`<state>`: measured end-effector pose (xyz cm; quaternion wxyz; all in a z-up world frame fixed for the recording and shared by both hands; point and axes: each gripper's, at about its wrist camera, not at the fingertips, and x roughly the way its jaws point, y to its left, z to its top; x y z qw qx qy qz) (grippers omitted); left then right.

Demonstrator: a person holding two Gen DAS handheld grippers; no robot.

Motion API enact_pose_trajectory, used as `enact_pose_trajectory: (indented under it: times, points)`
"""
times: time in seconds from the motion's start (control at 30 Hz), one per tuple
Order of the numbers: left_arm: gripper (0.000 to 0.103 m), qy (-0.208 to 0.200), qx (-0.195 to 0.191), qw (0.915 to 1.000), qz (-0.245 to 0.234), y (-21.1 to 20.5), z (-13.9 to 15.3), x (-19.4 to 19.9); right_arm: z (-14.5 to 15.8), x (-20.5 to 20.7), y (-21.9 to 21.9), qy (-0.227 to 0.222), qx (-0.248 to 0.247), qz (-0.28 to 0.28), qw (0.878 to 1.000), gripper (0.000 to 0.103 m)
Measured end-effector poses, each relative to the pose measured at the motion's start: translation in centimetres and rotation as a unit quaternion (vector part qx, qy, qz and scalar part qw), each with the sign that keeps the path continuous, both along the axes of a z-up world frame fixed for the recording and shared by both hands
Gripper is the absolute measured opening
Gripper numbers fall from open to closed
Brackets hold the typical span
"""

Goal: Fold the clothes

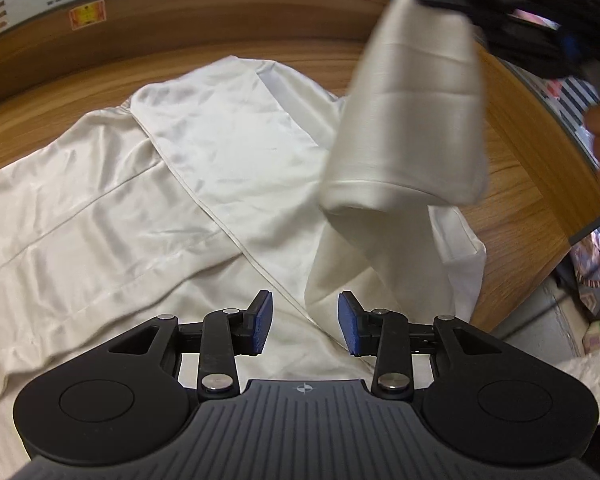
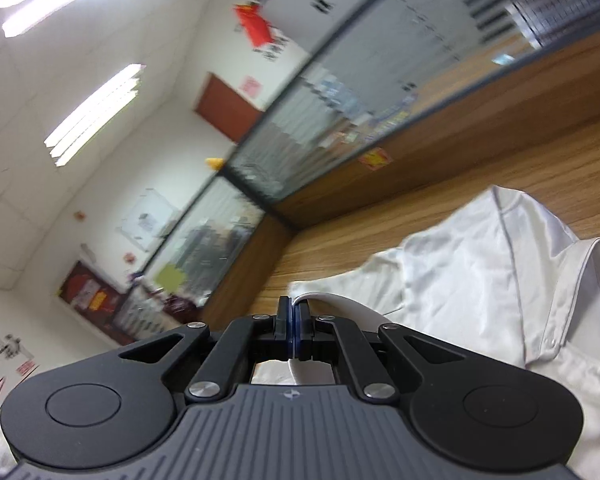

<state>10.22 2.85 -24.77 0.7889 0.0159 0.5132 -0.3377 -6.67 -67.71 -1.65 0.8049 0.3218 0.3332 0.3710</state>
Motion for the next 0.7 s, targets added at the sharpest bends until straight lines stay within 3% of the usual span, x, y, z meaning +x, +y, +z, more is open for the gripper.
enact_pose_trajectory:
  times: [0.2,0.33,0.43,0.53,0.7]
  points:
    - [0.042,0.009,-0.03,0.9995,0.0,1.6,-0.8,5.0,-1.1,4.8,3.1,0.032,-0.017,-0.016,0.999,0.001]
    - [0.042,-0.006,-0.036,0.9993,0.003,2.0,-0.4,8.1,-1.6,7.2,5.2,0.041,-0.032,-0.019,0.998,0.001]
    - [0.048,-0.02,-0.04,0.999,-0.004,2.0,0.4,9.9,-1.9,8.5,6.6,0.051,-0.044,-0.027,0.997,0.001]
    - [0.053,-0.045,-0.019,0.9986,-0.018,1.4,0.4,10.8,-2.1,9.5,7.3,0.064,-0.054,-0.042,0.996,0.001]
    - [0.052,-0.072,0.024,0.9963,-0.039,0.2,-1.7,12.4,-2.7,10.6,8.0,0.083,-0.058,-0.071,0.992,0.001]
